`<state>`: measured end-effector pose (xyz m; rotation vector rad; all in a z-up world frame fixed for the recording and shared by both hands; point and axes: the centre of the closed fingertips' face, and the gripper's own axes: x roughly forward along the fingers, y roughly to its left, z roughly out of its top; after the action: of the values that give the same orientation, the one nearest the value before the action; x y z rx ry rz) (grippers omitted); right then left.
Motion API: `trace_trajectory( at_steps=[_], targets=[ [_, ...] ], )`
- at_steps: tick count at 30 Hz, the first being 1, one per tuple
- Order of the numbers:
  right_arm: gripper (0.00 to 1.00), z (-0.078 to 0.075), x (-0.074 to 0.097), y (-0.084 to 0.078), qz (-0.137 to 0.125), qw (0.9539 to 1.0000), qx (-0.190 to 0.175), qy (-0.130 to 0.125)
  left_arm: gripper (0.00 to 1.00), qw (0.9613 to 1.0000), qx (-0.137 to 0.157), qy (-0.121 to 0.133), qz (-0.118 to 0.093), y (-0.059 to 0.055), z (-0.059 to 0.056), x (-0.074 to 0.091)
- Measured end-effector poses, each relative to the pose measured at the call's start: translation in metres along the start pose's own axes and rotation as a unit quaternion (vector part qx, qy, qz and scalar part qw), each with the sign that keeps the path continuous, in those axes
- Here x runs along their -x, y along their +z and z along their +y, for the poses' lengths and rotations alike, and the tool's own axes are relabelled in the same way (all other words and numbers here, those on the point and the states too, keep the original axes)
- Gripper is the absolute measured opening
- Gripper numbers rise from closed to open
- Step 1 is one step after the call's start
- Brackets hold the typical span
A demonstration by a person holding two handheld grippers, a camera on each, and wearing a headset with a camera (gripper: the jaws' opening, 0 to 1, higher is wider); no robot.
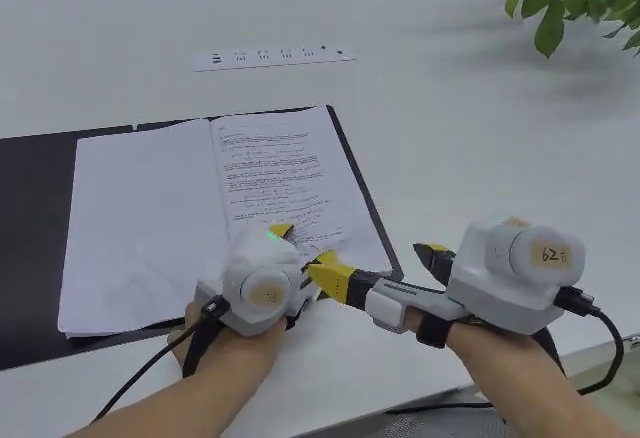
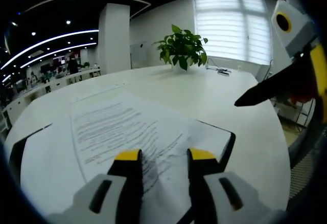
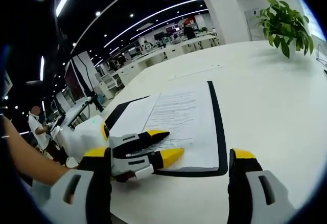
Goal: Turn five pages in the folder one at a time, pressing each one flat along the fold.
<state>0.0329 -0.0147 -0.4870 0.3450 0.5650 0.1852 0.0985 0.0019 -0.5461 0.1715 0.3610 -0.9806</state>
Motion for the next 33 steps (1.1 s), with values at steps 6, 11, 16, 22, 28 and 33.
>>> trace_trajectory(
  at_steps=[6,11,16,22,28,33],
  targets=[
    [0.96,0.002,-0.002,0.0,0.001,1.0,0.0,0.002,0.23,0.9999,0.014,0.007,0.001,0.0,0.005,0.0],
    [0.96,0.003,-0.003,0.0,0.001,1.0,-0.003,0.003,0.07,0.9989,0.043,0.016,0.005,-0.001,0.011,0.0],
    [0.95,0.003,-0.004,-0.003,0.003,1.0,-0.009,0.003,0.03,0.9954,0.094,0.019,0.005,-0.001,0.014,0.0],
    [0.93,0.004,-0.006,-0.003,0.002,0.9999,-0.016,0.005,0.02,0.9912,0.132,0.014,0.005,-0.001,0.015,0.0],
    [0.92,0.009,-0.006,0.0,-0.004,0.9998,-0.014,0.01,0.01,0.9845,0.175,0.007,0.011,-0.002,0.016,-0.002],
    [0.91,0.008,-0.007,-0.002,-0.005,0.9997,-0.021,0.009,0.0,0.9768,0.214,0.006,0.01,-0.002,0.017,-0.001]
  ],
)
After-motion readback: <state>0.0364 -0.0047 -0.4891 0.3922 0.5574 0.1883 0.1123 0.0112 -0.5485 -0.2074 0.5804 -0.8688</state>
